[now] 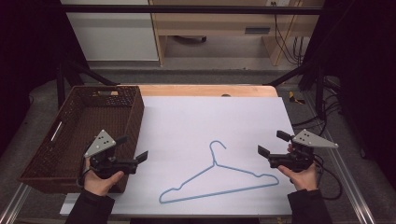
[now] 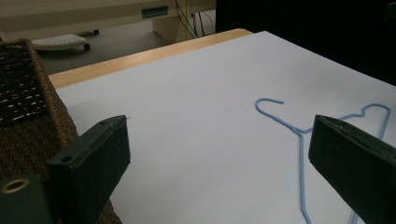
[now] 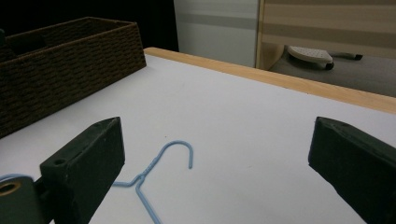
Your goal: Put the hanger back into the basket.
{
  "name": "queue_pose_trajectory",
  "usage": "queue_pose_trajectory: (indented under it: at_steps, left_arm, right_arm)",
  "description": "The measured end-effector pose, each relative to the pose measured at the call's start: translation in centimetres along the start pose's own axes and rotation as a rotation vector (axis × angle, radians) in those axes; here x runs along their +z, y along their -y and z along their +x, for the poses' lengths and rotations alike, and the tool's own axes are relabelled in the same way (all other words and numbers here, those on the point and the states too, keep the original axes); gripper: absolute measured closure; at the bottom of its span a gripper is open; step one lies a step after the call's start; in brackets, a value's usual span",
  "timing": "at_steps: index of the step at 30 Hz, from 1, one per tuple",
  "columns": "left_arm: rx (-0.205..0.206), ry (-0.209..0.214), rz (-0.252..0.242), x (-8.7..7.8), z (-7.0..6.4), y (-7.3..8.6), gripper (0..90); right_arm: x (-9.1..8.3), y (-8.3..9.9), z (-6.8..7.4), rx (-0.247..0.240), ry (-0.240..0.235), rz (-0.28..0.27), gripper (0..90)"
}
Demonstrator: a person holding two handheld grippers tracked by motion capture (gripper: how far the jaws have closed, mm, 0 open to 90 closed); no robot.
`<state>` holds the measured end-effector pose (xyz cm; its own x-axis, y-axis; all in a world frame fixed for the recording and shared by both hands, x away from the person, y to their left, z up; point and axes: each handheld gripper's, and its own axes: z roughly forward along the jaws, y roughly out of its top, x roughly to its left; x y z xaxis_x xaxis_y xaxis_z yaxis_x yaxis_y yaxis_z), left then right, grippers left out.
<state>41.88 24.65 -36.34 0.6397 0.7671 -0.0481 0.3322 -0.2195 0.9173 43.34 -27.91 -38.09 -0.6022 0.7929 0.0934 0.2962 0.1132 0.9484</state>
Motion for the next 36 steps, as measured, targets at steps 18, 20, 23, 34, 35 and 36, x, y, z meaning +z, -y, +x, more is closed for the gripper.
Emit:
queue_pose_trajectory:
  at_steps: [18, 20, 23, 34, 35, 36]
  left_arm:
    - [0.026, 0.026, 0.029, 0.8, -1.3, 0.0, 5.3]
    - [0.026, 0.033, 0.030, 1.0, -1.4, 0.0, 5.4]
    - [0.031, 0.036, 0.034, 1.1, -1.6, 0.1, 5.4]
    - [0.030, 0.046, 0.049, 1.6, -1.9, 0.3, 5.5]
    - [0.031, 0.047, 0.049, 1.6, -1.9, 0.3, 5.5]
    - [0.032, 0.049, 0.050, 1.7, -2.0, 0.3, 5.6]
  right_arm:
    - [1.9, 0.0, 1.5, -0.064, -0.050, 0.115, 6.3]
    - [2.5, 0.1, 1.9, -0.072, -0.066, 0.140, 6.9]
    - [3.1, 0.2, 2.3, -0.080, -0.077, 0.159, 7.3]
    - [6.2, 0.6, 3.9, -0.145, -0.133, 0.295, 11.8]
    - [6.5, 0.6, 4.0, -0.149, -0.135, 0.304, 12.0]
    - [7.2, 0.5, 4.3, -0.153, -0.141, 0.320, 12.7]
